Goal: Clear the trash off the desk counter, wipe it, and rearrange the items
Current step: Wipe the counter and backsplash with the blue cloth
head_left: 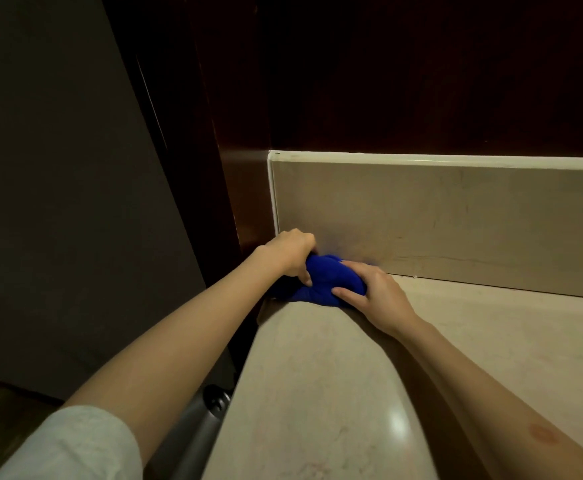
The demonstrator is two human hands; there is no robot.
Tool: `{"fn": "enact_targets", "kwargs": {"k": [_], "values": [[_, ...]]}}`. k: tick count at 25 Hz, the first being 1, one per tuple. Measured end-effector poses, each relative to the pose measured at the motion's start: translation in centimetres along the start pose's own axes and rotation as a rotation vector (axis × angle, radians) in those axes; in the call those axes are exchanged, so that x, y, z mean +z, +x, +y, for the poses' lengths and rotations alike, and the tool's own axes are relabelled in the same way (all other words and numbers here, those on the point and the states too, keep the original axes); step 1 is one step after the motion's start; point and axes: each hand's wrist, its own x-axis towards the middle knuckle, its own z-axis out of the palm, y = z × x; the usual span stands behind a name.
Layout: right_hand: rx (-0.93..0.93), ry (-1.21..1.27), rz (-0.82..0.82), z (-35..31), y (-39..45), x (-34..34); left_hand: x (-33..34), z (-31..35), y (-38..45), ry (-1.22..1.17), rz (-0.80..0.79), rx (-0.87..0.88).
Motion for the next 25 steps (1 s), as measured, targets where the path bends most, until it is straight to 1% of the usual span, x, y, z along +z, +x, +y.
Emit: {"fn": "enact_targets", "kwargs": {"k": [6, 13, 17, 25], "values": [[-0.002, -0.001, 0.034, -0.2, -0.3, 0.0, 0.6, -0.3, -1.4, -0.138, -0.068, 0.026], [0.009, -0.025, -0.003, -1.4, -2.6, -0.2, 0.5, 0.3, -4.6, -0.14, -0.128, 0.052], [-0.027, -0.033, -0.045, -3.5, -6.0, -0.5, 1.7, 1.0, -8.9, -0.109, -0.105, 0.077], [-0.157, -0.044, -0.094, -8.7, -15.9, -0.7, 4.6, 2.8, -20.5, -0.185, -0.084, 0.046]]}}
